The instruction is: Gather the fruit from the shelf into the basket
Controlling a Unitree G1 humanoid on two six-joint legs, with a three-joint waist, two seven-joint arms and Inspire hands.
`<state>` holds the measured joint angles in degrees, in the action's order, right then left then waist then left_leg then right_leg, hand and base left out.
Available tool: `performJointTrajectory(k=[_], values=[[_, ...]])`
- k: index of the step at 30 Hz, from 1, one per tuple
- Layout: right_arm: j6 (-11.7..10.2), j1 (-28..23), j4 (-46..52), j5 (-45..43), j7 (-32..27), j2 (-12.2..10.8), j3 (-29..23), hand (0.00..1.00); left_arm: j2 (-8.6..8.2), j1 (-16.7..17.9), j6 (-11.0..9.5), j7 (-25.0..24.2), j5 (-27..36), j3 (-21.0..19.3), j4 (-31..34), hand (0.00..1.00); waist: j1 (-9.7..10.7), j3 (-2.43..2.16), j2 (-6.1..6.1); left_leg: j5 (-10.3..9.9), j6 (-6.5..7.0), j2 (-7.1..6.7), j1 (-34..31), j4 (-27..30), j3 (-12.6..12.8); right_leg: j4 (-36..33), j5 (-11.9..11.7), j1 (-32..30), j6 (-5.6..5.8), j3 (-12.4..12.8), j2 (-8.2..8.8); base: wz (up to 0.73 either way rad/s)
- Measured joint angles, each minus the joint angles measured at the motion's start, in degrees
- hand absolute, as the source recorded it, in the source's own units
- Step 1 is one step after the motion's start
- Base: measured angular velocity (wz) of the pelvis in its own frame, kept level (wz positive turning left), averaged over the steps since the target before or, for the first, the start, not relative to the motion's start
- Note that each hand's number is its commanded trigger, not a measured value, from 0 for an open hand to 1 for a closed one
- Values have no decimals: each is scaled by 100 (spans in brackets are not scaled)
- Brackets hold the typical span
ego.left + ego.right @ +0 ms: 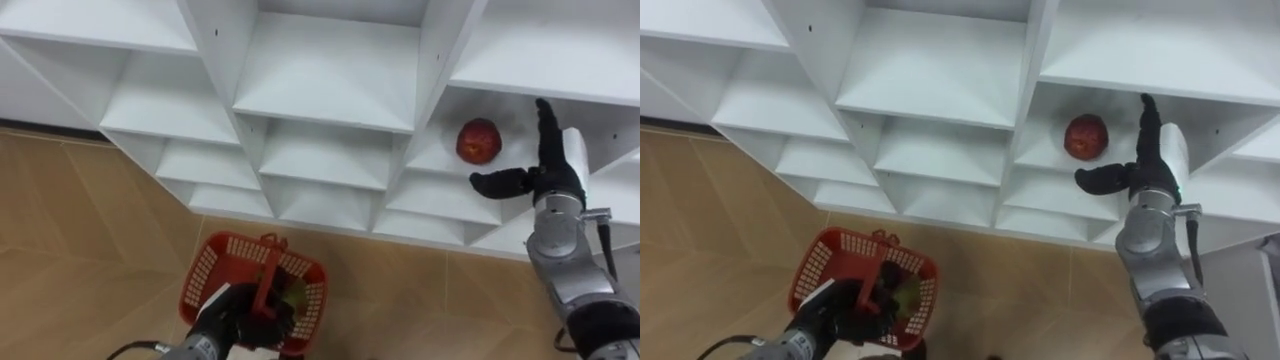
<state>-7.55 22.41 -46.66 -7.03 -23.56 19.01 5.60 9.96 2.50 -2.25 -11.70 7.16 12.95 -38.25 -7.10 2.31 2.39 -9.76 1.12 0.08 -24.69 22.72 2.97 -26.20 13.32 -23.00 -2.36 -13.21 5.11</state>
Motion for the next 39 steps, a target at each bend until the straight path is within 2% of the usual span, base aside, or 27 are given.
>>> performJointTrajectory(k=[8,21,28,31,34,39], values=[[13,18,302,-19,-82,-15,61,0,-21,-46,62,26,0,87,-12,100,-27,2,5,2,0,6,-94,59,152,-132,61,-191,-34,103,30,-6],[26,213,258,-249,-215,-43,96,0,-57,-72,200,157,-3,281,-15,100,-55,2,3,5,4,-3,-197,75,147,-183,76,-324,-34,132,41,0],[146,366,146,-229,-209,-58,99,0,-57,-148,200,158,-5,307,-14,100,-46,6,9,5,4,-2,-365,96,151,-255,74,-487,-35,118,55,0],[153,437,131,-226,-209,-84,95,0,-58,-221,203,158,-1,309,-15,100,-45,23,18,10,12,-8,-469,107,159,-330,74,-622,-36,121,74,0],[231,467,106,-222,-208,-90,95,0,-58,-307,222,162,-1,311,-15,100,-54,74,12,12,16,-10,-485,120,161,-333,77,-631,-39,123,78,0],[271,533,1,-226,-209,-105,95,0,-65,-435,223,235,-4,315,-15,100,-55,94,2,13,17,-11,-642,204,161,-340,77,-770,-41,133,84,0]])
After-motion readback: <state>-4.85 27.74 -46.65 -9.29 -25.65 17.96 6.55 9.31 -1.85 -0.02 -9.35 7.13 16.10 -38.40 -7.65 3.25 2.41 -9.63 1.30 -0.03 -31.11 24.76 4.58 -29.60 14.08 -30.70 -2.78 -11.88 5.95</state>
